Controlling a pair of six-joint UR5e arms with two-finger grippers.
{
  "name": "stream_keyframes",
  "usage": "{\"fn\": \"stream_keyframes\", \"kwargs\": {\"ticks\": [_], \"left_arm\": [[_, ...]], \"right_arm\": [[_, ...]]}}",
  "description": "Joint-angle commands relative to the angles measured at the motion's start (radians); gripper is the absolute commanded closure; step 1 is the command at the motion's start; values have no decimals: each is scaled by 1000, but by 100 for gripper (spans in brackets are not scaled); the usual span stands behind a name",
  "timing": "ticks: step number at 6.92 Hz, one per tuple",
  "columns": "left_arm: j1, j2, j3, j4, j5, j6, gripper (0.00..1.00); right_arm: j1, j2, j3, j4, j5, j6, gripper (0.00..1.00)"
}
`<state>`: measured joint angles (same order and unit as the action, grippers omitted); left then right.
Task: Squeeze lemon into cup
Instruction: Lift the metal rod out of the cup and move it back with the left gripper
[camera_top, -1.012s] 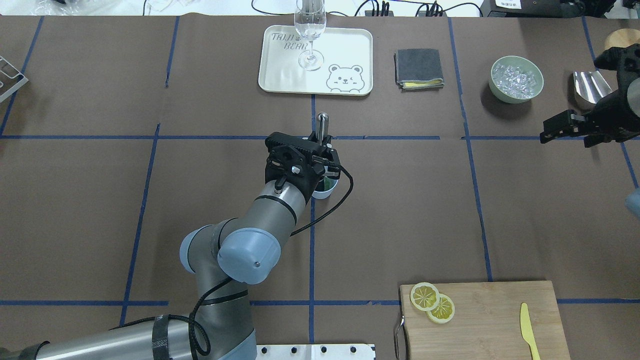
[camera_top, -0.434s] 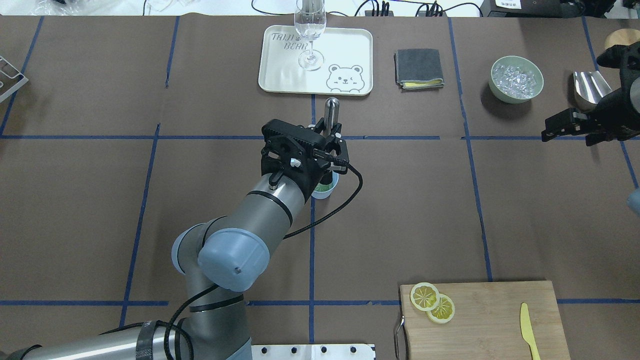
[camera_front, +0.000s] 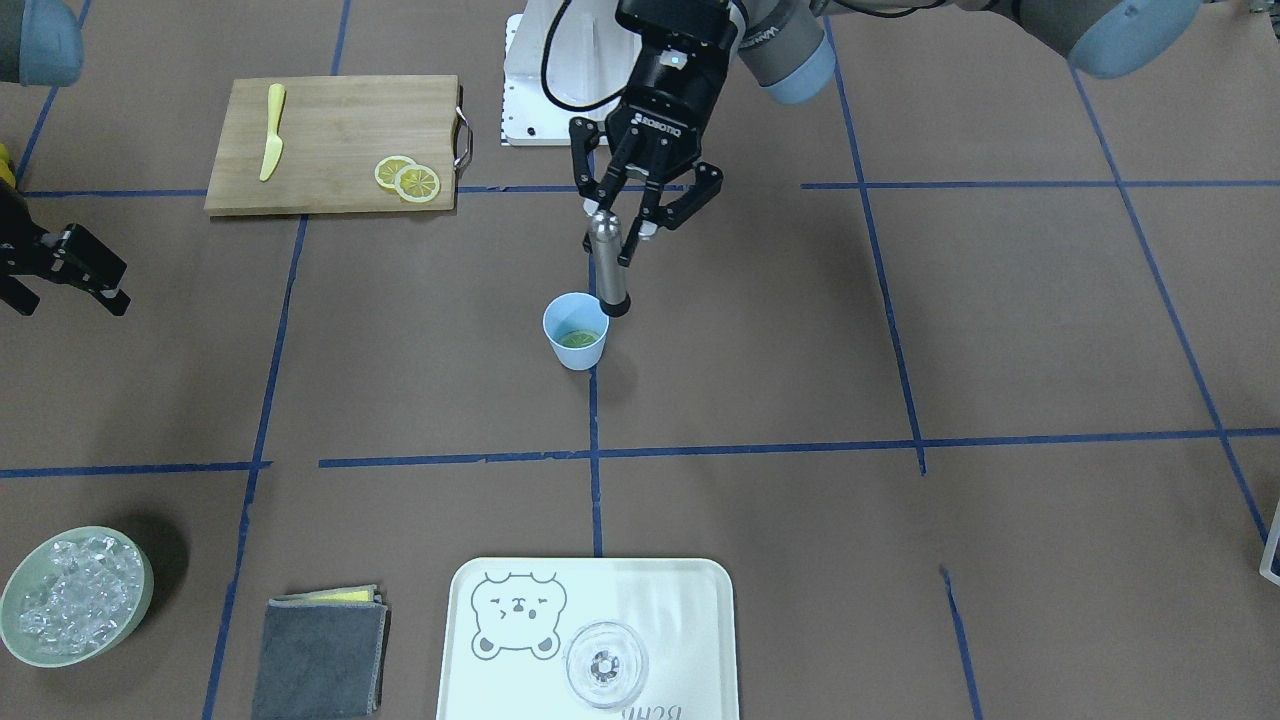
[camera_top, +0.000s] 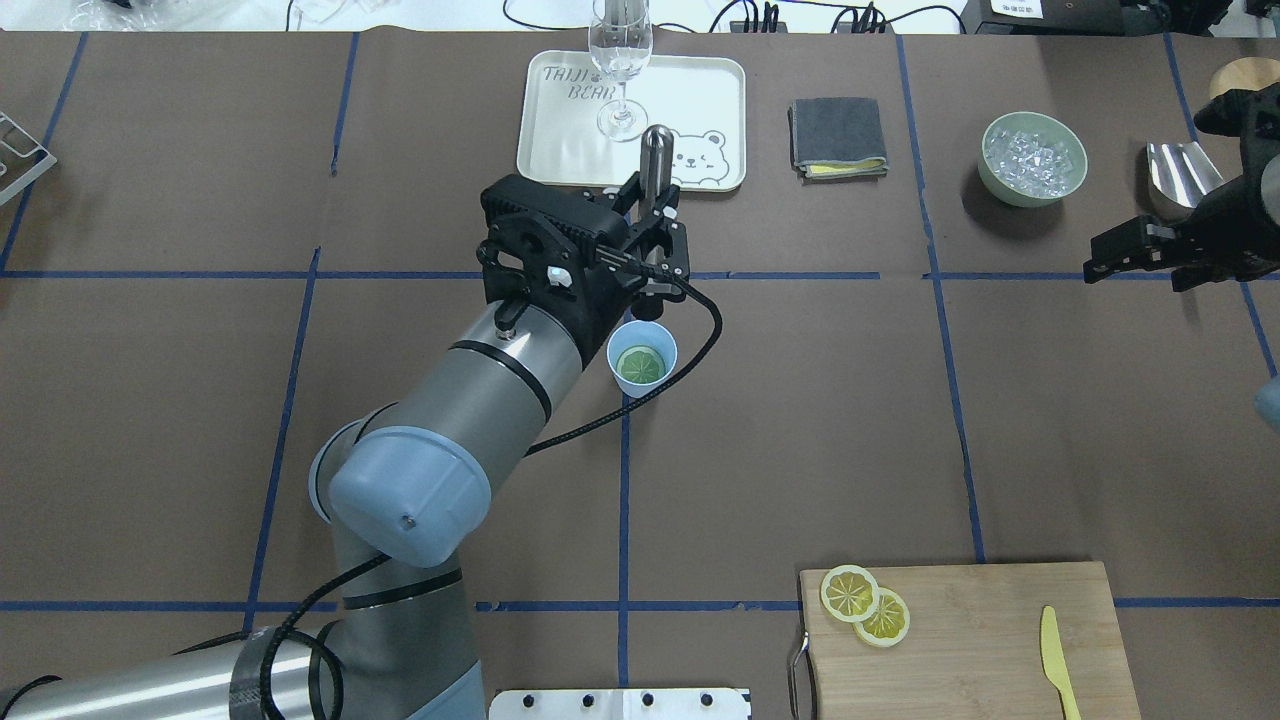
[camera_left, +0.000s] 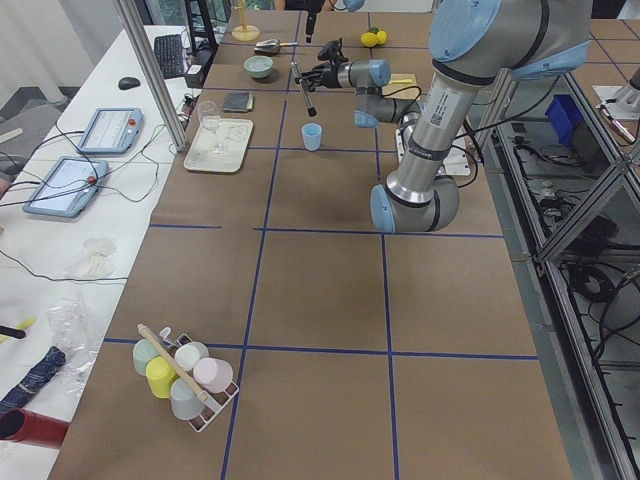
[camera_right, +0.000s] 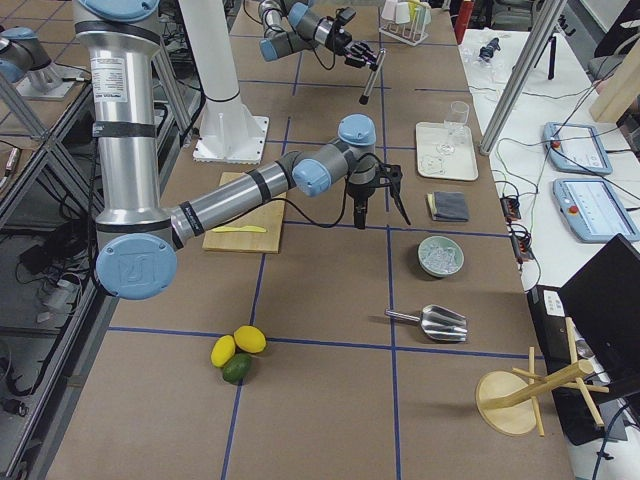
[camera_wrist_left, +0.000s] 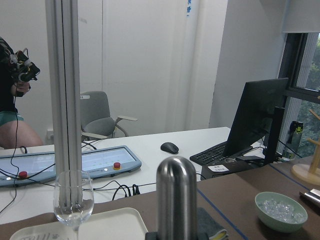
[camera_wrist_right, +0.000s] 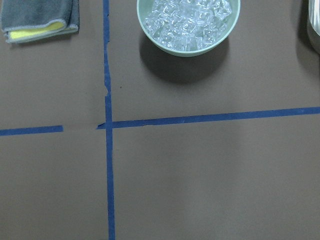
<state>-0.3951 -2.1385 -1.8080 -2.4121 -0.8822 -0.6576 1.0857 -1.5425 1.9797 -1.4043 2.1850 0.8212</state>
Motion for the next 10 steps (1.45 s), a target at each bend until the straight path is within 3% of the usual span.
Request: {"fn": "stream_keyframes", "kwargs": {"ticks": [1,2,4,5,6,7,8,10], "left_arm": [[-86,150,-13,7,-122,-10,100],[-187,208,-11,11,-267,-72,100],[-420,384,-10,14,-752,-92,100],[-454,473,-4,18,-876,-92,100],[-470,539,-2,104,-976,-92,100],[-532,539,-11,308,-1123,-92,100],[-554,528,-13,446,-1205,-91,100],[-544,523,86,476,-1210,-114,100]], "right_arm": [[0,-1,-2,-1,-2,-1,0],[0,-2,-2,1,-4,-1,0],[0,-2,-4,-1,-5,-1,0],[0,-1,-19,1,-5,-2,0],[3,2,-31,1,-7,-17,0],[5,2,-39,1,-7,-28,0],[5,2,-44,1,-7,-30,0],[5,-1,-51,1,-7,-30,0]]}}
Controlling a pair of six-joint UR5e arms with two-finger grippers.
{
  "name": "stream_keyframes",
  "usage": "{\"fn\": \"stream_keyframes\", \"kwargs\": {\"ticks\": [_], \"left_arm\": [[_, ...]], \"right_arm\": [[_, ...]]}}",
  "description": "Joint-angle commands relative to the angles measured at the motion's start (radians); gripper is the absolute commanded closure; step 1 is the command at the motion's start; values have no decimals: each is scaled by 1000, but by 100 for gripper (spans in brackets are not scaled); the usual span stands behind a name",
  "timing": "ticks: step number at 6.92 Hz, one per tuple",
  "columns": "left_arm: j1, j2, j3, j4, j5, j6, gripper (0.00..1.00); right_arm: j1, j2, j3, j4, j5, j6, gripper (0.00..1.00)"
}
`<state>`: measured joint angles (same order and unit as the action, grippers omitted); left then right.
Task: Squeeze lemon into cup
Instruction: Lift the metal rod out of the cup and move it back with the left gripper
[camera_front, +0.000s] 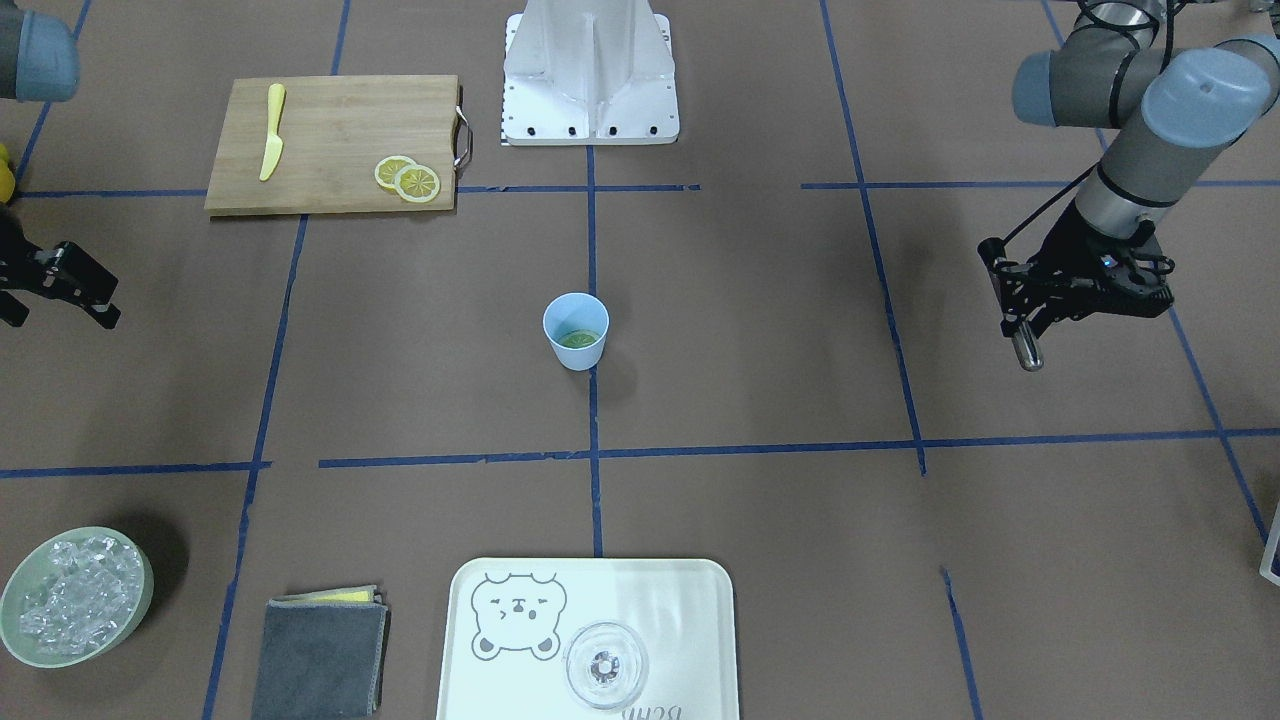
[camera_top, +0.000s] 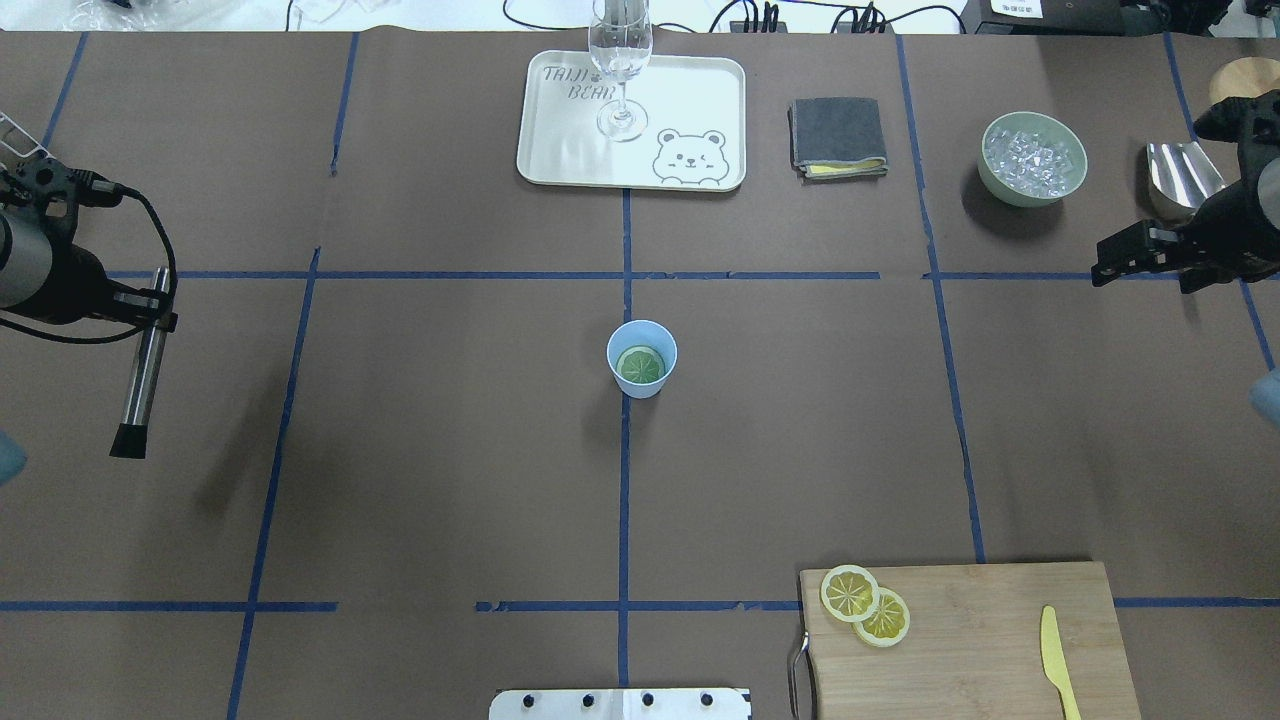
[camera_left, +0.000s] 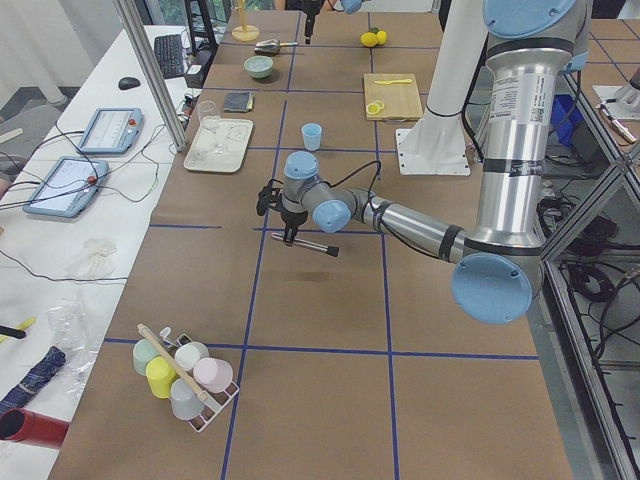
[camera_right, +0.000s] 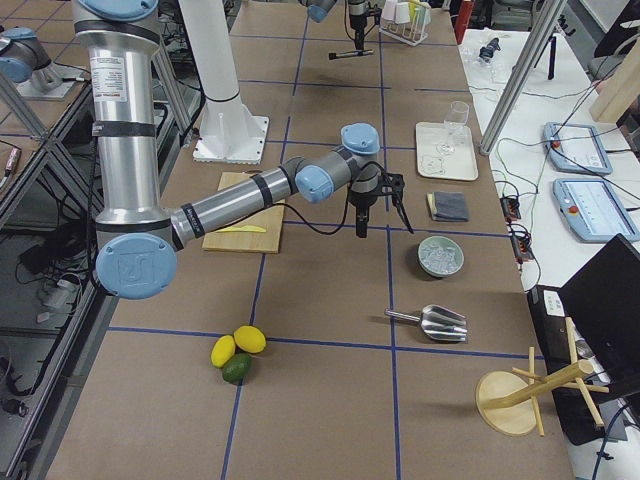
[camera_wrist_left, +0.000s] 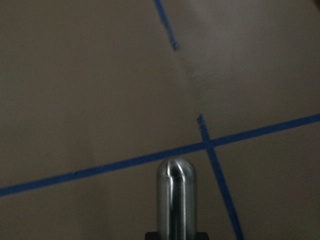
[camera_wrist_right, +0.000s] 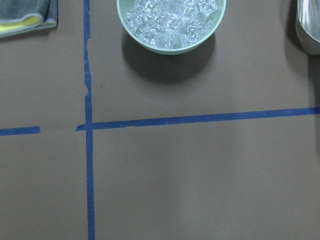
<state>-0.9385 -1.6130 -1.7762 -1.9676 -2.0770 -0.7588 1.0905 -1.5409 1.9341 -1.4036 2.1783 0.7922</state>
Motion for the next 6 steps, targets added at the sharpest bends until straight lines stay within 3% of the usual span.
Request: {"fn": "stream_keyframes", "kwargs": {"ticks": [1,6], "left_arm": [[0,-14,85,33,-17,-13,100],[0,-56,185,29,-47,-4,100]], "right_arm": [[0,-2,-4,0,1,-1,0],[0,-4,-3,2,2,1,0]]}}
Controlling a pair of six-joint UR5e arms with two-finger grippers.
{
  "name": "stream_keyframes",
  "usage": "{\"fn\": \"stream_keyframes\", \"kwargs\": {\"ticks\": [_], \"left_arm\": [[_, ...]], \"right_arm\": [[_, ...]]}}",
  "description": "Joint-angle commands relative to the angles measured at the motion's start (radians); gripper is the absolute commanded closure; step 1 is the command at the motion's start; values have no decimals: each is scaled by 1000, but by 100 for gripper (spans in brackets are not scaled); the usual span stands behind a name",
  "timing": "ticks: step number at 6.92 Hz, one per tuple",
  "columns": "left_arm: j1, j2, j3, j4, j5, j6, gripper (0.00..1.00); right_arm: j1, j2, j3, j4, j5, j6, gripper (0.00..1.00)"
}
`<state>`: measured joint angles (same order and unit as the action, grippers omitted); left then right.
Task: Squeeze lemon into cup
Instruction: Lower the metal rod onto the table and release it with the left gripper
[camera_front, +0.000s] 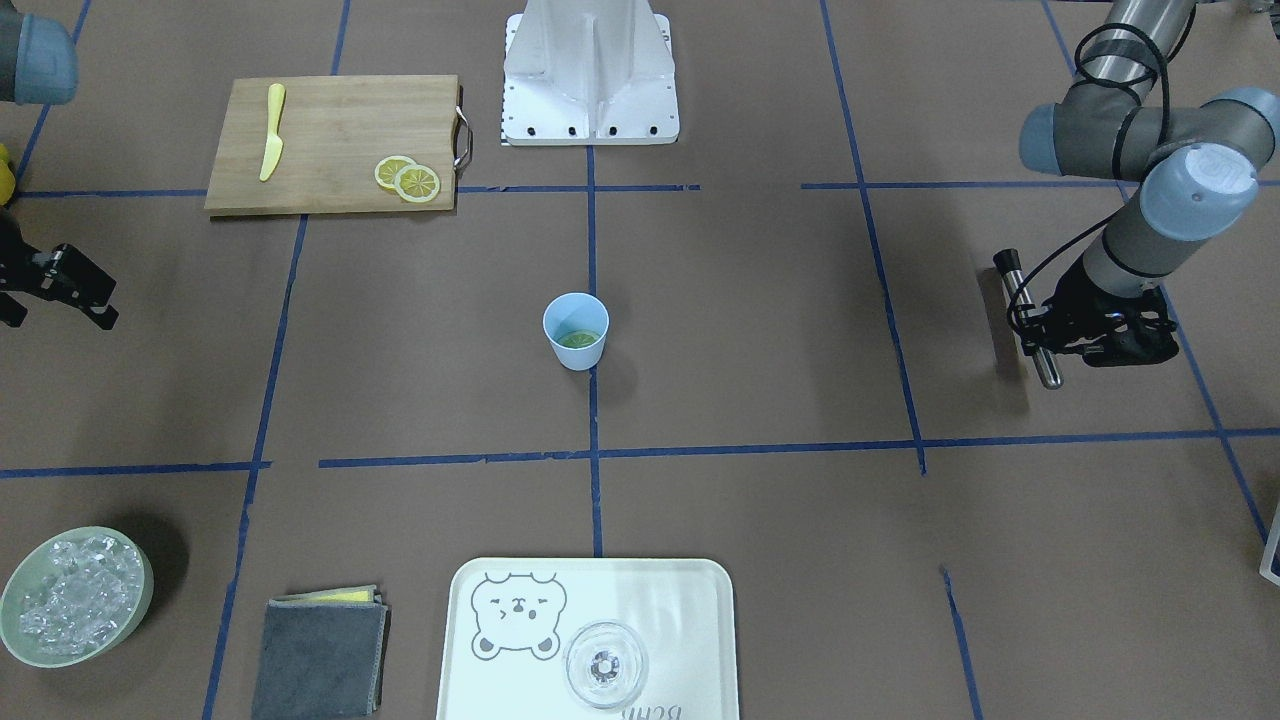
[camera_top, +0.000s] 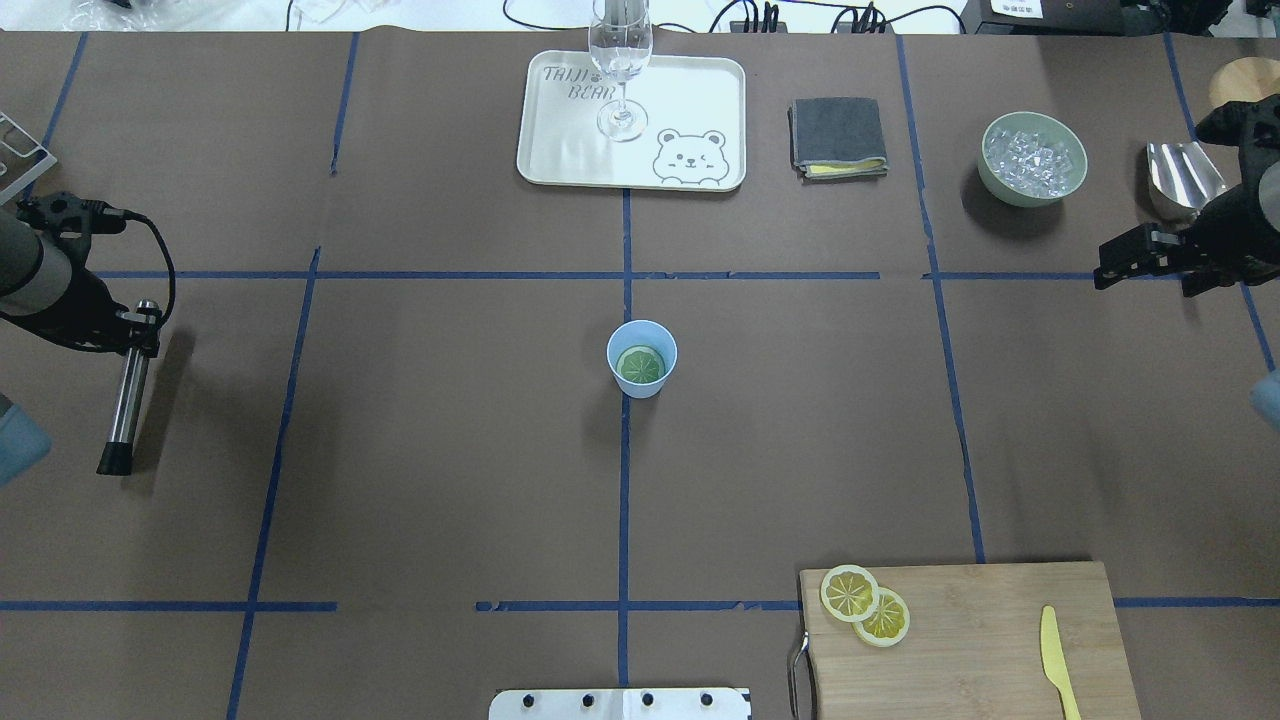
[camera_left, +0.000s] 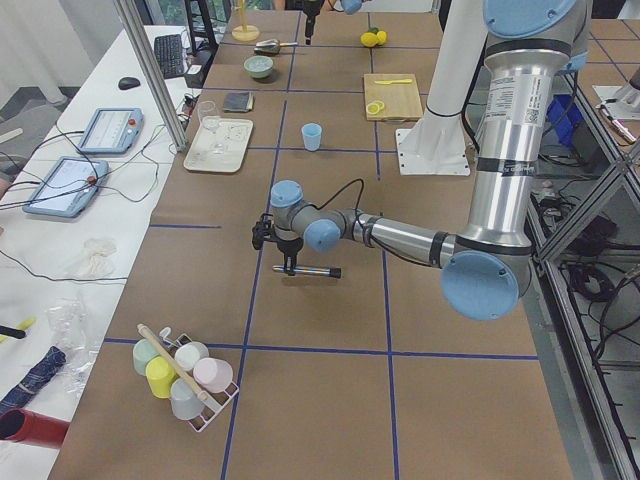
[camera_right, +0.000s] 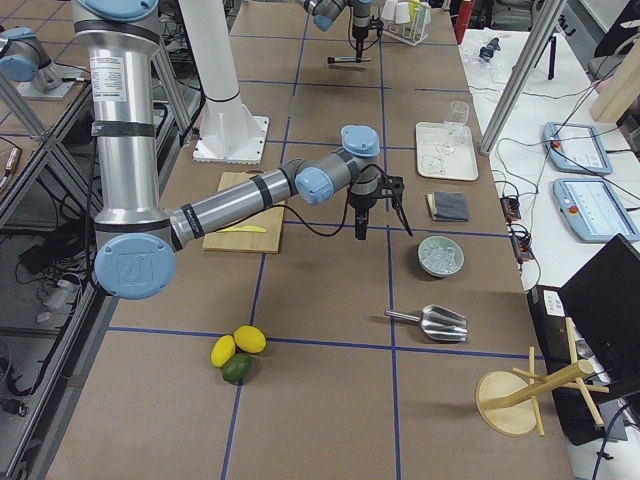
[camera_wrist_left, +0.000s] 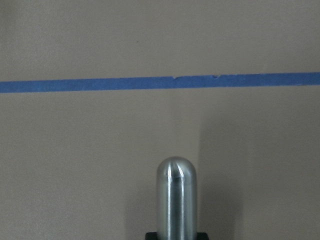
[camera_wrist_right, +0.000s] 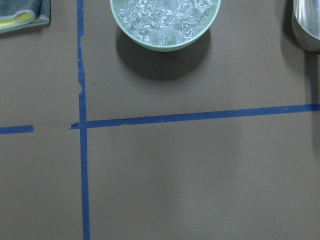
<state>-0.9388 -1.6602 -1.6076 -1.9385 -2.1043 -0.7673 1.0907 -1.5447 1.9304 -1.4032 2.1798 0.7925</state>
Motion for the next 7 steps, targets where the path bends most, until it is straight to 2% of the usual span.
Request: {"fn": "stream_keyframes", "kwargs": {"ticks": [1,2,3,4,6,7], "left_arm": [[2,-9,20,-5,-31,6,77],[2,-12,31,-8,-29,6,72],[2,-13,34,-8,-29,6,54],[0,-13,28,-10,-31,6,1],[-2,-13,-7,-10,-31,9,0],[-14,-10,-59,1,-31,64,0]], "right_arm": [[0,1,2,1,0,1,0],[0,0,1,4,0,2,0],[0,0,1,6,0,2,0],[0,1,1,6,0,2,0],[0,3,4,6,0,2,0],[14,3,2,6,2,-2,0]]}}
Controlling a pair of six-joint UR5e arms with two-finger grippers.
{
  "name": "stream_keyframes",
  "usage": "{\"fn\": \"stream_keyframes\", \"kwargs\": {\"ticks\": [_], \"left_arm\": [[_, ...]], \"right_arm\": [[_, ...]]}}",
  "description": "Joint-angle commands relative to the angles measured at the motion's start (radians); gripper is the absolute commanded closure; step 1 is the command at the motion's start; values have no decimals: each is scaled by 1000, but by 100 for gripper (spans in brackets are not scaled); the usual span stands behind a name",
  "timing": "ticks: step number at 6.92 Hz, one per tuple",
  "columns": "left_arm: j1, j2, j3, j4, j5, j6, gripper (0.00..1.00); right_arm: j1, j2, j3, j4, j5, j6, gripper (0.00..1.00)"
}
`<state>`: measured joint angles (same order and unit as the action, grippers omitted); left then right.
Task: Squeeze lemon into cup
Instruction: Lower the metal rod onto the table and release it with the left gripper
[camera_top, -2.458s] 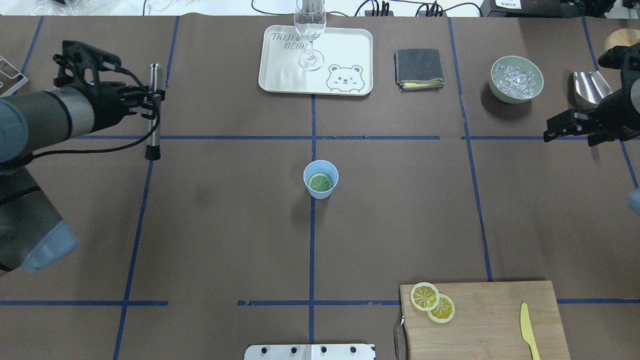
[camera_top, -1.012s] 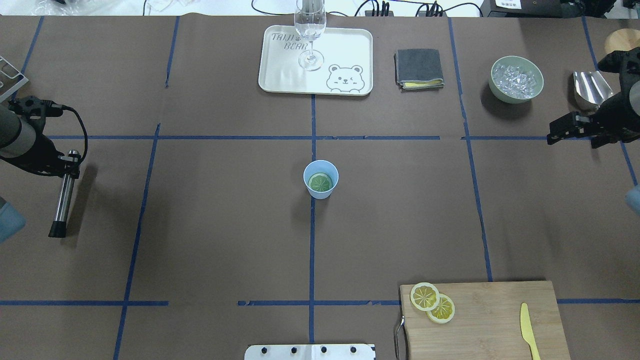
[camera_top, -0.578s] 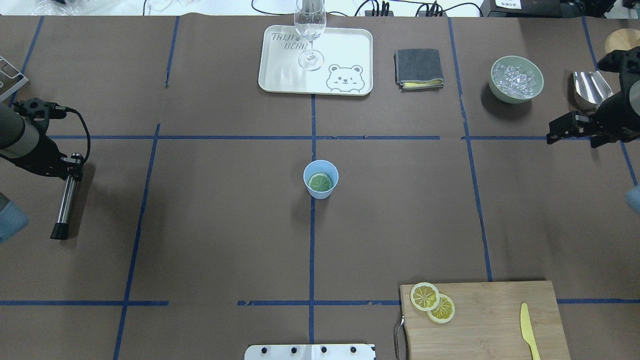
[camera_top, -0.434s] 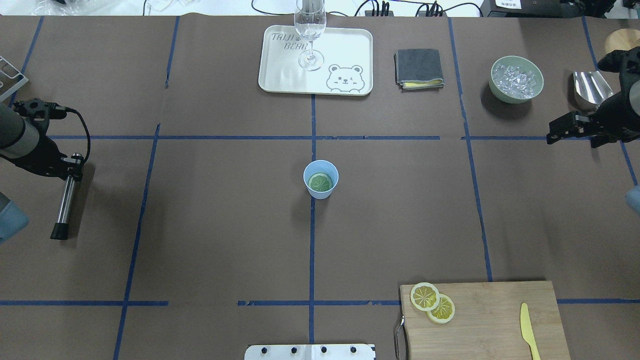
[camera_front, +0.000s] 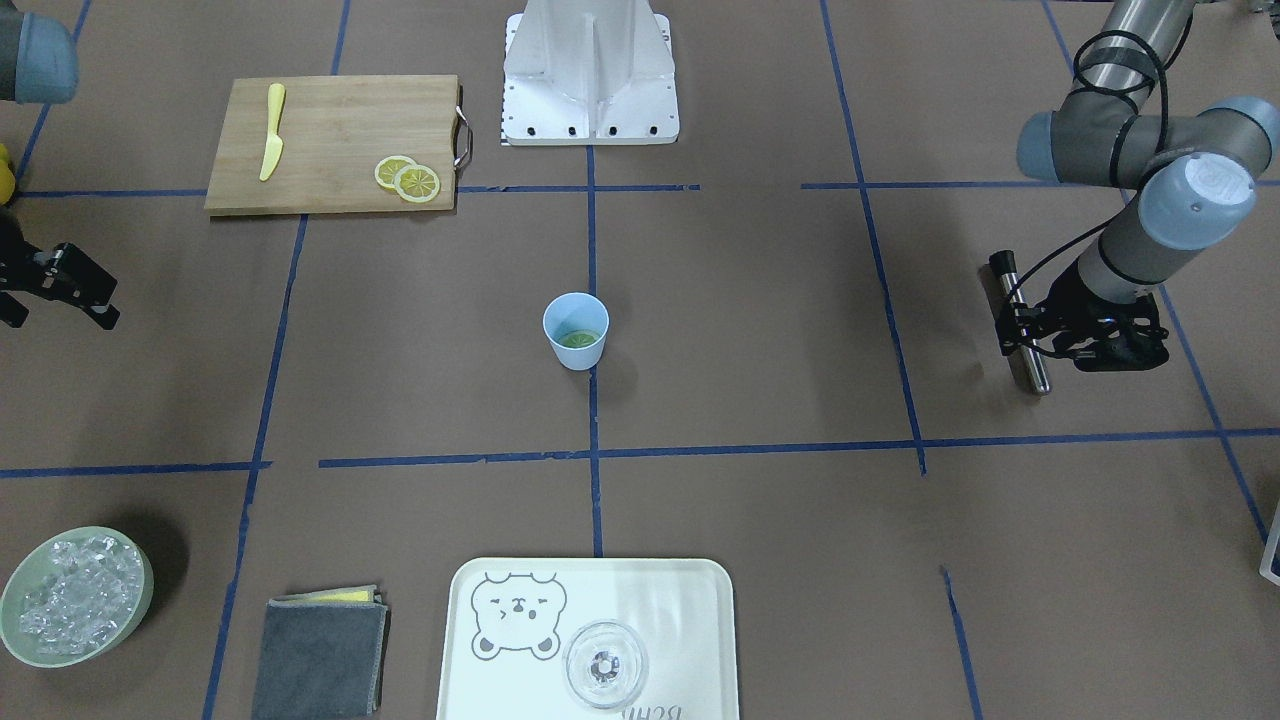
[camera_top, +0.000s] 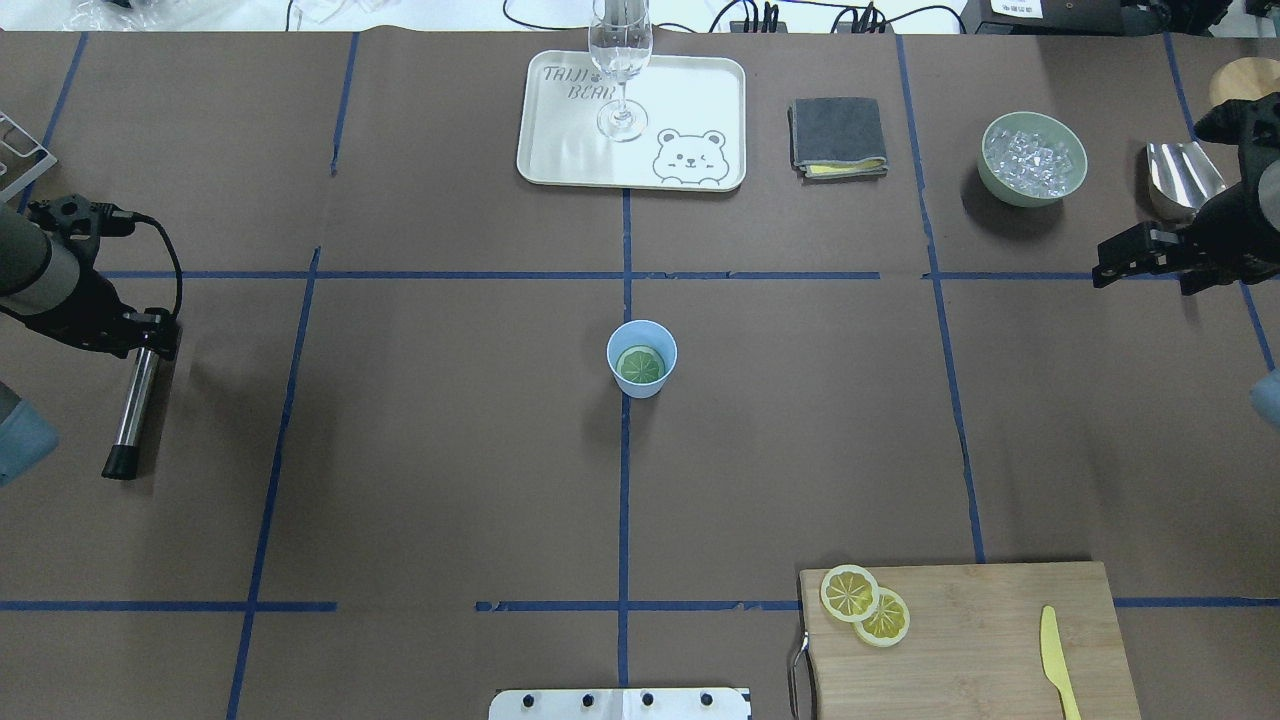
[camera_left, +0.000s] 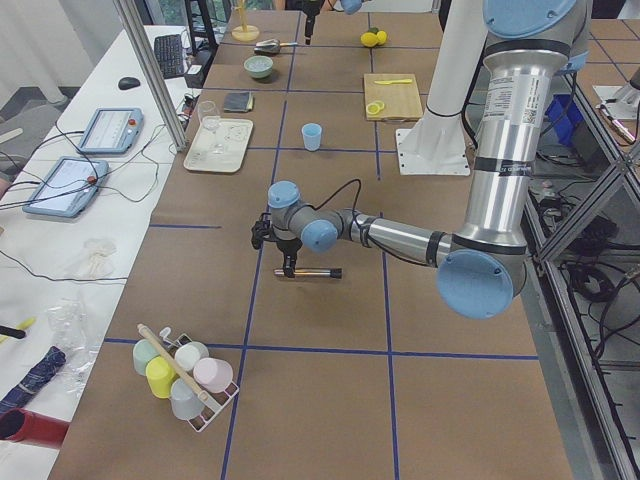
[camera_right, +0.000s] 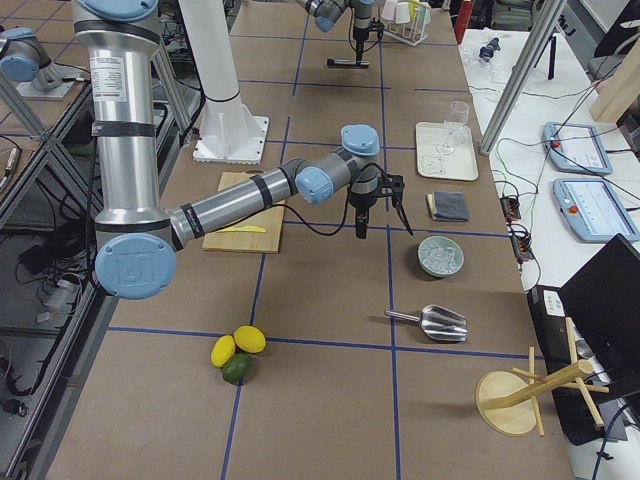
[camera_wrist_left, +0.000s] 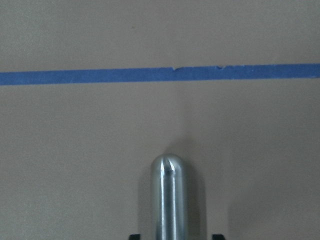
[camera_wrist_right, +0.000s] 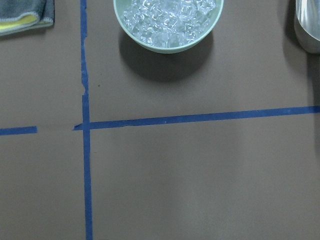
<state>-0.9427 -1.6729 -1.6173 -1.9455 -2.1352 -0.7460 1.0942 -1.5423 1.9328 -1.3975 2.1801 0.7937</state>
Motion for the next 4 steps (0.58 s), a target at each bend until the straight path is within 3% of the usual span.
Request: {"fn": "stream_keyframes", "kwargs": {"ticks": [1,3,4], "left_arm": [[-60,13,-99,10,0,107,0],[-251,56,-104,11,-108,355,0],[-346,96,-95,11,-120,482,0]], "right_arm": [[38,-1,-6,-1,9,-42,0],[96,1,-79,-5,20,-196,0],[145,2,-115,-9,33,-288,0]]}}
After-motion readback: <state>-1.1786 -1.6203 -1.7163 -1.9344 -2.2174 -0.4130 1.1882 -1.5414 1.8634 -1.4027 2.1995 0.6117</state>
